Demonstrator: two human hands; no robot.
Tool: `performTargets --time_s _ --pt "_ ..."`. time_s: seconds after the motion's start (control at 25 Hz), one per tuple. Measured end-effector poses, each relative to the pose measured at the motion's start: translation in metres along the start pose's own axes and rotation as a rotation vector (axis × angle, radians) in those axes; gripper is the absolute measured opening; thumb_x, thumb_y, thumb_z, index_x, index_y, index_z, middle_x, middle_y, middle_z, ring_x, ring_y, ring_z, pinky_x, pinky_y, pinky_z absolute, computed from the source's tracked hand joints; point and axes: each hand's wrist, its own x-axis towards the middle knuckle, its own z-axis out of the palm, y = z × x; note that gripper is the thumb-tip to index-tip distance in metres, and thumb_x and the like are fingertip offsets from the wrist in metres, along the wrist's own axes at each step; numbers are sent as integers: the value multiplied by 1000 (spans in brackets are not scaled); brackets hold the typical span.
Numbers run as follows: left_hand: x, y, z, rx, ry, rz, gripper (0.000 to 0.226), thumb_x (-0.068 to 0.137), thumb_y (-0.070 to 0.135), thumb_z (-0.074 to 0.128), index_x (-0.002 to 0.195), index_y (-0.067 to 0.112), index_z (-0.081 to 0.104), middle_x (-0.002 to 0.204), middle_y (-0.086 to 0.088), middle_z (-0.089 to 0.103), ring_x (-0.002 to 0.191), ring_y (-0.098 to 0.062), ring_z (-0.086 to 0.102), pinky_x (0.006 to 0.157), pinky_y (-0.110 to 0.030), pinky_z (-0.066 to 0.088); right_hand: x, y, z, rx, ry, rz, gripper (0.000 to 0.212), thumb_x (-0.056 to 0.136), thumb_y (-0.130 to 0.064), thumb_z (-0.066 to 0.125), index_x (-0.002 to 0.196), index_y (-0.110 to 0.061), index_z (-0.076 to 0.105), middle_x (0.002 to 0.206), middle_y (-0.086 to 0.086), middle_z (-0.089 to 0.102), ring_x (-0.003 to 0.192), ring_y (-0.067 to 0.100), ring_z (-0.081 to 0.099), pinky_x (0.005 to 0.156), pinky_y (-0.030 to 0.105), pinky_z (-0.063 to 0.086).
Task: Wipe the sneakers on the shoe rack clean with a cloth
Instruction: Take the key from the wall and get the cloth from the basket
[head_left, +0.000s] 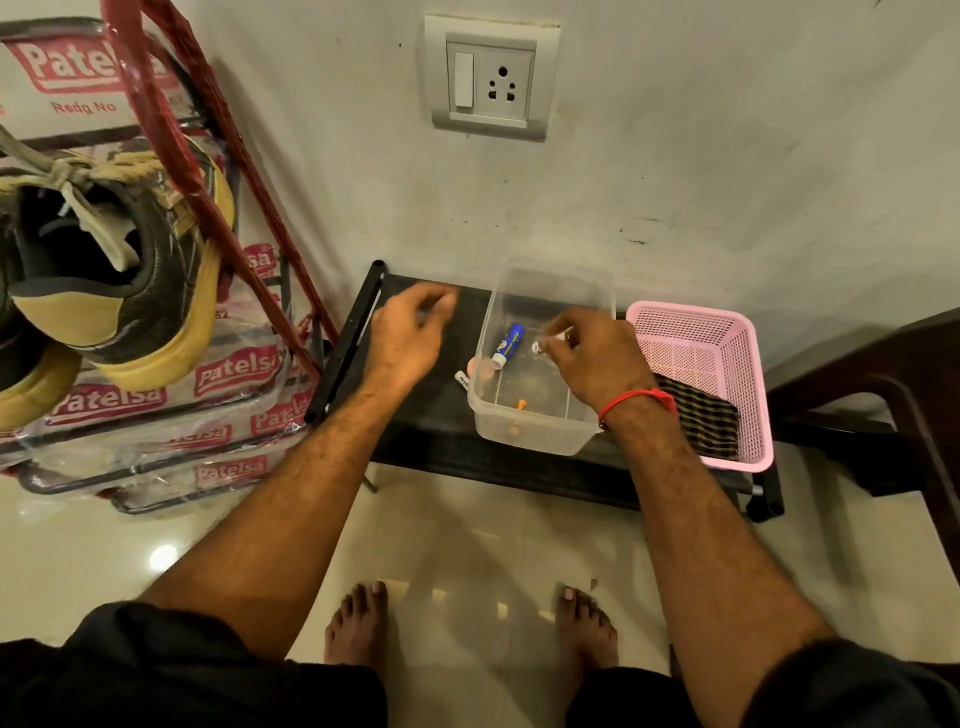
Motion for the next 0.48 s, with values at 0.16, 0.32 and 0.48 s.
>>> performTargets --time_s 0.16,0.32,0.48 --pt "-23 -53 22 321 -303 -122 29 96 24 68 125 24 69 127 -5 64 121 -24 59 106 -39 48 -5 -2 6 -324 -84 24 10 93 -21 62 101 -26 65 109 6 70 117 32 51 98 40 34" --pt "-39 -55 41 593 -306 -41 47 93 40 69 136 28 57 143 -2 51 129 -28 50 101 -47 48 -7 -2 2 -262 -62 16 12 96 -20 62 105 -24 67 110 0 70 117 28 53 99 39 32" --pt "-39 -55 48 644 -203 24 39 92 42 70 126 27 58 134 1 61 120 -26 57 92 -46 52 -2 -1 1 -102 -32 31 6 95 -27 66 100 -25 69 102 -4 71 106 23 60 102 40 38"
